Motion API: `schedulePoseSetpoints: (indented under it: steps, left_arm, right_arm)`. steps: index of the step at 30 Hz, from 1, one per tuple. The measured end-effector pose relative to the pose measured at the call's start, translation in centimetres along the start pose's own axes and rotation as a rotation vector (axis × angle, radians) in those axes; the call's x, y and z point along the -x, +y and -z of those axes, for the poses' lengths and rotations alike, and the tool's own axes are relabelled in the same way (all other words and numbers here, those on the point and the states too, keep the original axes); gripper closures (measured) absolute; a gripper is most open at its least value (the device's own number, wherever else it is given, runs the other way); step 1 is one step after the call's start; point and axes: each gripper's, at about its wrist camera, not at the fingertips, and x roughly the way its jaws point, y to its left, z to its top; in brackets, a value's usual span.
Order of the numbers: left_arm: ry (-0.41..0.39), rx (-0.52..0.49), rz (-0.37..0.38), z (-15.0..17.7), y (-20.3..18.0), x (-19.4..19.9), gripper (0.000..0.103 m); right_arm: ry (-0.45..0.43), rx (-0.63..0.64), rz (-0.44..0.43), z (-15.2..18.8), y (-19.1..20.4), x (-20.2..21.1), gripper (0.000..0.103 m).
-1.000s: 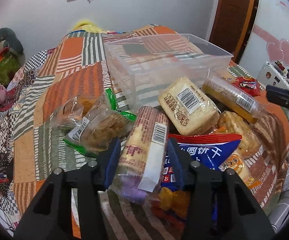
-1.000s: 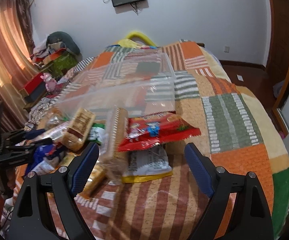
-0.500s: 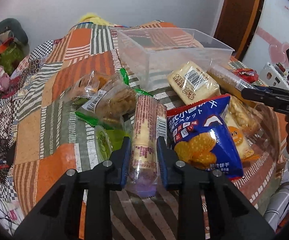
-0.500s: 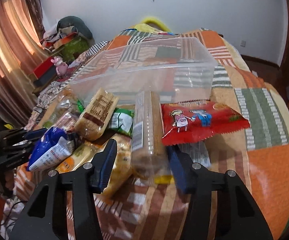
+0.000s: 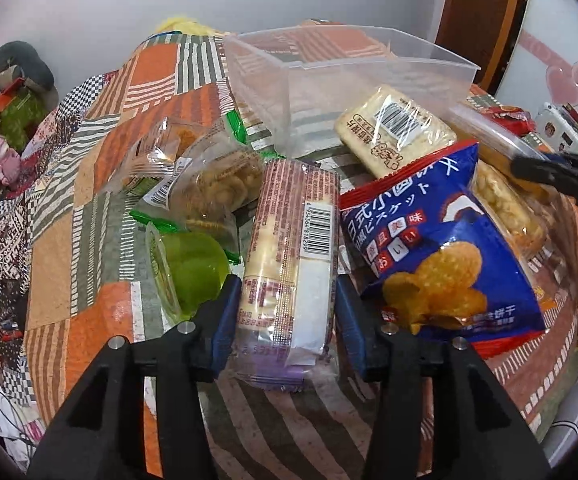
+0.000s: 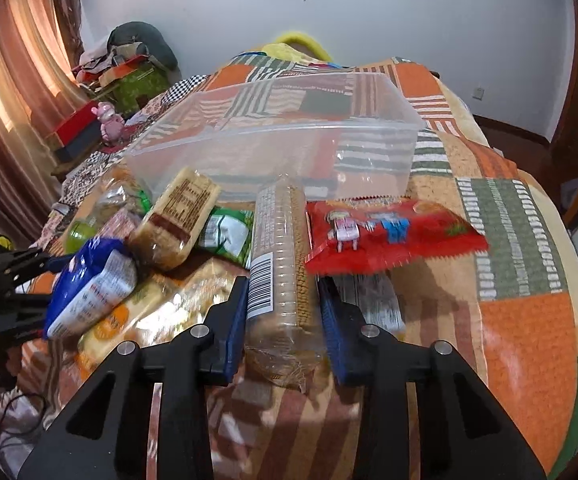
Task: Organize snacks
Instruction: 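Grasp pink-wrapped biscuit roll with left tool while right tool grasps clear biscuit roll, then carry both biscuit rolls over the clear plastic box with both tools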
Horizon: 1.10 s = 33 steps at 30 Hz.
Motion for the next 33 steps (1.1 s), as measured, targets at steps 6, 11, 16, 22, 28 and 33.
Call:
schedulePoseSetpoints:
  steps: [6, 11, 16, 22, 28, 33]
  left_arm:
    - [-0.039, -0.008, -0.013, 0.2, -0.3, -0.1, 0.056]
    - [-0.069, 0.012, -0.009, 0.8, -0.2, 0.0, 0.057]
    - [-0.083, 0.016, -0.026, 0.8, -0.4, 0.4, 0.058]
    - [-0.105, 0.030, -0.032, 0.5, 0.0, 1.6, 0.059]
    - [-0.141, 0.056, -0.046, 0.2, 0.4, 3.3, 0.059]
    - [-0.188, 0.076, -0.052, -0.4, 0.7, 5.5, 0.059]
  right_arm:
    - [0.029, -0.008, -0.024, 0.4, -0.6, 1.0, 0.070]
    - [0.003, 0.002, 0.011, -0.4, 0.0, 0.5, 0.065]
    - [0.007, 0.017, 0.026, -1.4, 0.7, -1.2, 0.065]
    - [0.009, 0.058, 0.068, -1.4, 1.3, -2.1, 0.069]
    - [-0.004, 0.061, 0.066, -1.1, 1.2, -1.2, 0.070]
    - [-0.025, 0.045, 0.032, -1.2, 1.2, 0.1, 0.071]
